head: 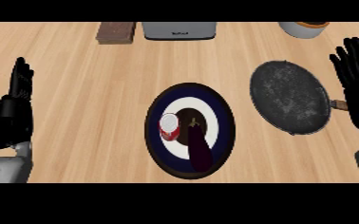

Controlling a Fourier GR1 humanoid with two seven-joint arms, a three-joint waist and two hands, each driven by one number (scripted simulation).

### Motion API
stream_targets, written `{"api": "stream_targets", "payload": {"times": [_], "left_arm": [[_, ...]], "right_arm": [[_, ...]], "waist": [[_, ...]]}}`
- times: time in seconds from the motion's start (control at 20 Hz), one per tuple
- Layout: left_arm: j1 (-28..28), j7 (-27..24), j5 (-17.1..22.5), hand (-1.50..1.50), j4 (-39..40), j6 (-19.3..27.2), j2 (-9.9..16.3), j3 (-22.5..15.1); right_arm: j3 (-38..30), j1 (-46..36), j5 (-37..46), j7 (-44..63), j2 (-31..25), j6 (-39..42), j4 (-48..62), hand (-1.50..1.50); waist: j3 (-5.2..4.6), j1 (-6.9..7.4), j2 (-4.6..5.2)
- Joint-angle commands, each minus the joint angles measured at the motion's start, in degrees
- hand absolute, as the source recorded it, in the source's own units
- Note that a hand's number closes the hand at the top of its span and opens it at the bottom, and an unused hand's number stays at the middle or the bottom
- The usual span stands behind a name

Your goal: Pick the can from the plate and place it in the pan

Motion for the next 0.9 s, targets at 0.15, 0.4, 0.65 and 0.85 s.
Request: {"api": "stream_targets", "payload": {"times": [0.15, 0.4, 0.65, 0.85], "left_arm": [[-1.7, 6.4, -0.2, 0.00, -3.4, -9.6, -1.0, -10.0], [-3.2, 10.0, 3.4, 0.00, -2.1, -16.6, -2.7, -14.3], [-2.5, 15.8, 4.5, 0.00, -5.9, -17.5, -2.5, -14.8], [-4.7, 18.9, 4.5, 0.00, -6.1, -17.3, -2.6, -13.2]], "right_arm": [[13.2, -6.2, 8.0, 11.5, 8.6, -7.5, 6.9, -1.50], [24.2, -7.1, 29.8, 17.3, -3.5, -8.0, 14.6, 1.50], [30.3, -4.8, 39.3, 22.9, 19.5, -31.6, 17.4, -1.50], [37.0, -8.7, 43.8, 35.7, 18.8, -20.9, 17.0, -1.50]], "waist": [[-0.36, 2.81, 1.05], [-1.04, 4.18, 2.11], [-0.36, 1.59, 0.39], [-0.40, 0.59, 0.38]]}}
